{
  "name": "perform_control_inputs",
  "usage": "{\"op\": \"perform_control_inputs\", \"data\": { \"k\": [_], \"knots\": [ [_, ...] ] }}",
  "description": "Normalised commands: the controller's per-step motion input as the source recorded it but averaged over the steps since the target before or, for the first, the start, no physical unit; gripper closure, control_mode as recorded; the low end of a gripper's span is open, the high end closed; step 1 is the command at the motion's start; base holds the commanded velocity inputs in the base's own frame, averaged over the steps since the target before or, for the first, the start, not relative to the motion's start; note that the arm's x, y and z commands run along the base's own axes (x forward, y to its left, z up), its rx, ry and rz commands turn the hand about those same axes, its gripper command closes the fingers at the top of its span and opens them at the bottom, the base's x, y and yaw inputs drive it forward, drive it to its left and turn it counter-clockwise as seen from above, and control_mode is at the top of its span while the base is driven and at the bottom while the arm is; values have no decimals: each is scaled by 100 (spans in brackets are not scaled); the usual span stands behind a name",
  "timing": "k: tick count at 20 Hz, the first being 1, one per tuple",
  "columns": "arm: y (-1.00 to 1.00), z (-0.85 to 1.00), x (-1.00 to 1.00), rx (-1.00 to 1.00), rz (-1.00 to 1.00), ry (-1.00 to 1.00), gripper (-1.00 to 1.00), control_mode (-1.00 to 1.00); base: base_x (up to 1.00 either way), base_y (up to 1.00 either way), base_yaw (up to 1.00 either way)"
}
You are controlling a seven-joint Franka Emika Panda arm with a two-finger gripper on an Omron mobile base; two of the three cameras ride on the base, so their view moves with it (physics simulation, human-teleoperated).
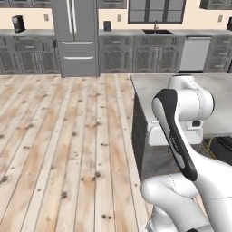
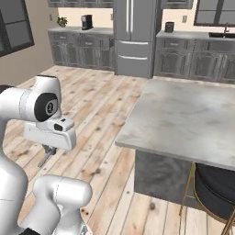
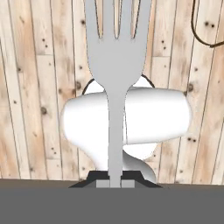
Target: Pick up the metallic utensils from the counter and place them in the open drawer. Make sure not to pick up any wooden utensils.
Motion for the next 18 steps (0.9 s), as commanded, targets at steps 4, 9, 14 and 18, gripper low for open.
{"op": "perform_control_inputs", "data": {
  "k": [4,9,14,18],
  "knots": [
    [0,0,0,0,0,0,100,100,53,100,0],
    [0,0,0,0,0,0,100,100,65,100,0],
    [0,0,0,0,0,0,100,100,88,100,0],
    [0,0,0,0,0,0,100,100,99,100,0]
  ]
}}
